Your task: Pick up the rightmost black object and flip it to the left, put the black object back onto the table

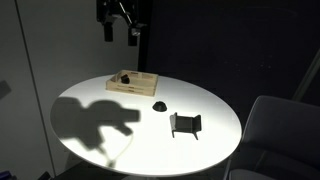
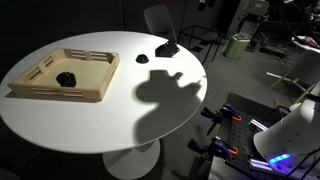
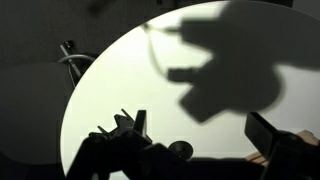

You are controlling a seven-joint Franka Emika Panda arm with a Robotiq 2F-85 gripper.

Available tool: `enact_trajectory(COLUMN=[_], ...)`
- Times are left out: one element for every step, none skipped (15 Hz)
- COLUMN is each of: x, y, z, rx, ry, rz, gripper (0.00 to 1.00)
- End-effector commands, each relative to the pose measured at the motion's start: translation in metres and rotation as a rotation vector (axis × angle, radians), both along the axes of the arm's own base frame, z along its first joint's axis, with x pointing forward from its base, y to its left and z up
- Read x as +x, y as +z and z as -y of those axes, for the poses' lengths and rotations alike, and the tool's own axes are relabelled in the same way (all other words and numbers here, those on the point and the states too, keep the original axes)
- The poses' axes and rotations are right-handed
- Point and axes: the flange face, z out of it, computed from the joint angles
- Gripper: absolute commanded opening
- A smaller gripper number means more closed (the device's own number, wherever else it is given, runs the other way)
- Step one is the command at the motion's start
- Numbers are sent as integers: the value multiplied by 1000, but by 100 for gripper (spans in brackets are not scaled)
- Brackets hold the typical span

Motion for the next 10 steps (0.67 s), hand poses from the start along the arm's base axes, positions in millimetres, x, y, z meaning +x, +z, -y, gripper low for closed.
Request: enact_trajectory(x=[-12, -3, -4, -6, -6, -6, -6, -6, -6, -6], y=[5, 1, 1, 2, 2, 3, 2, 2, 2, 2], z=[-5, -3, -4, -4, -4, -4, -4, -4, -4, -4], rx=[9, 0, 0, 0, 0, 0, 0, 0, 0, 0], ry=[36, 12, 14, 15, 16, 16, 16, 16, 16, 16], rz=[20, 2, 3, 5, 6, 6, 6, 6, 6, 6], gripper=[100, 100, 100, 100, 100, 100, 100, 100, 100, 100])
